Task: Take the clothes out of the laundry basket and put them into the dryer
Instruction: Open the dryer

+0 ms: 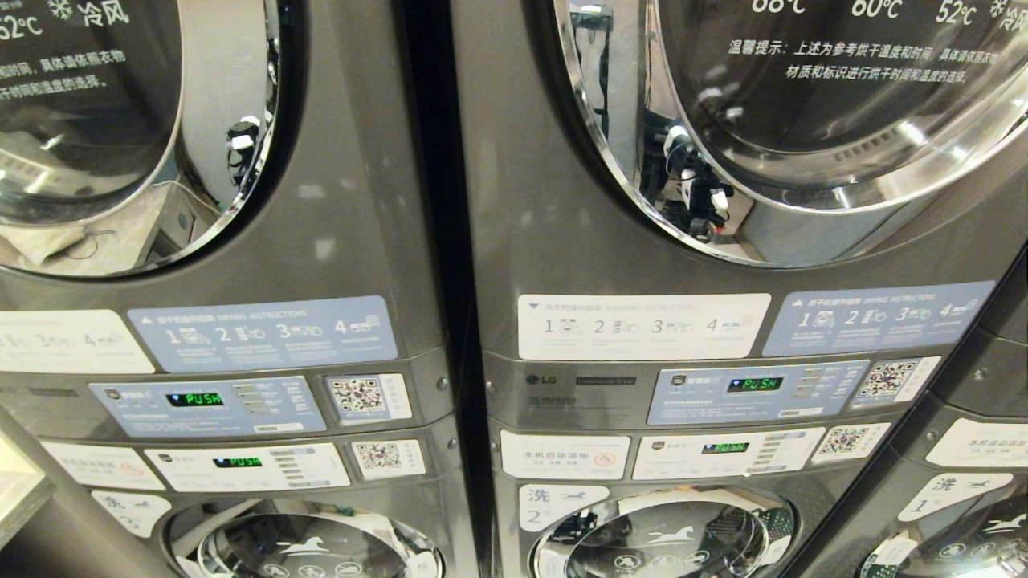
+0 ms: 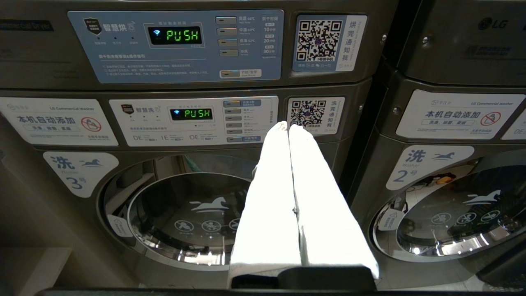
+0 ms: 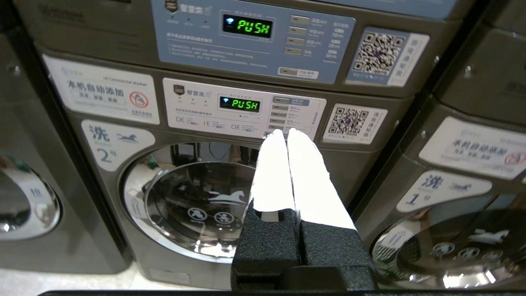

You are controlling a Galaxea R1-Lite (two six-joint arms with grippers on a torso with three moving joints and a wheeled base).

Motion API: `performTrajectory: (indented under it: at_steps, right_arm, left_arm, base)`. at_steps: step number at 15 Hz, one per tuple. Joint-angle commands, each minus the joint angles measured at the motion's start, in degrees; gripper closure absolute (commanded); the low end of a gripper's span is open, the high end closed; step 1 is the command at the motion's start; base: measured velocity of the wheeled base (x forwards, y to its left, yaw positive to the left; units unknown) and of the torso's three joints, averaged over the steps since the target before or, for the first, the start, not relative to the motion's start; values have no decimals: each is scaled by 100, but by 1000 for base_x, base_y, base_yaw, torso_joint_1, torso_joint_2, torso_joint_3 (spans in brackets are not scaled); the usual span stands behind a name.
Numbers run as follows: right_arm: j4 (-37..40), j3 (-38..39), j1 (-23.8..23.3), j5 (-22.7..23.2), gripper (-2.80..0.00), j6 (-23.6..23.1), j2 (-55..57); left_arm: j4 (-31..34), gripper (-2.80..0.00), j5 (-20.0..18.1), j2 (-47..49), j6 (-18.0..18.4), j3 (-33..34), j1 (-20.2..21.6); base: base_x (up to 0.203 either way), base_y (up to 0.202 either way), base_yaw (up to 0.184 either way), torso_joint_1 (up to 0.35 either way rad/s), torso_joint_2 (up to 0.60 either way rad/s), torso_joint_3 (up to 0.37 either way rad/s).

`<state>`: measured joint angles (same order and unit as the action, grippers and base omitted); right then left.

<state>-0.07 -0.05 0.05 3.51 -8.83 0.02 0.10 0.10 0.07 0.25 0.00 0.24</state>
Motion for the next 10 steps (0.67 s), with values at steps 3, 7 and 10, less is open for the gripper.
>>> performTrajectory:
  at_steps: [3,7,10]
  right_arm:
    - [61,-521,-2,112,0,-160,80]
    - [330,-2891,3,499,0,155,2090]
    - [405,-5128,19,661,0,615,4388]
  left_arm:
    - [-1,0,-1,1,1,0,2]
    - [-1,0,1,1,1,5,2]
    - [-1,0,-1,1,1,9,2]
  base:
    - [0,0,0,0,0,0]
    - [0,0,0,0,0,0]
    - [0,0,0,0,0,0]
